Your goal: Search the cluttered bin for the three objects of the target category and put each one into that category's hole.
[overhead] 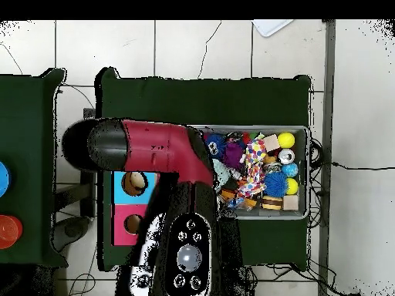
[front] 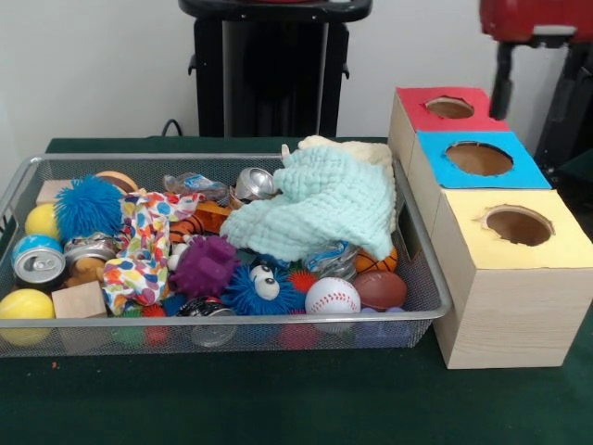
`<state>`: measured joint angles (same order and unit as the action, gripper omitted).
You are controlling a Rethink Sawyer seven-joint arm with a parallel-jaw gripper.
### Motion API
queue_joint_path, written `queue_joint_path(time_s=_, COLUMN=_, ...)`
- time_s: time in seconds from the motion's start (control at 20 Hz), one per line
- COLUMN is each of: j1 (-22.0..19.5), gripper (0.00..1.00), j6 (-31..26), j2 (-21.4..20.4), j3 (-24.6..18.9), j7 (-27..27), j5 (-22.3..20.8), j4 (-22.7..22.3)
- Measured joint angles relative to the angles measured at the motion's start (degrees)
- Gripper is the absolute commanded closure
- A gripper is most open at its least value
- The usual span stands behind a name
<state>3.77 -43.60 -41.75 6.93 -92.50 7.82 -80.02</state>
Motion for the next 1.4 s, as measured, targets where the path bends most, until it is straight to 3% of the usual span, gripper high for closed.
queue_joint_path(time_s=0.1, j1=-5.04, gripper=0.0, j6=0.01, j2=-1.31, j3=-1.98, j7=0.6, j5=-1.72, j4=0.0)
queue_joint_path(time_s=0.25, j1=-9.37, gripper=0.0, j6=0.0, j2=-1.78, j3=-3.63, j7=1.37, j5=-3.34, j4=-0.01)
queue_joint_path(time_s=0.5, j1=-21.14, gripper=0.0, j6=0.0, j2=-1.41, j3=-8.31, j7=5.95, j5=-9.19, j4=0.0)
queue_joint_path(time_s=0.75, j1=-27.32, gripper=0.0, j6=-0.01, j2=-0.31, j3=-11.9, j7=11.03, j5=-13.39, j4=0.14)
queue_joint_path(time_s=1.0, j1=-31.29, gripper=0.0, j6=0.0, j2=2.25, j3=-15.9, j7=15.64, j5=-16.78, j4=1.05)
queue_joint_path(time_s=1.4, j1=-32.2, gripper=0.0, j6=0.01, j2=9.0, j3=-20.62, j7=16.45, j5=-19.26, j4=1.99)
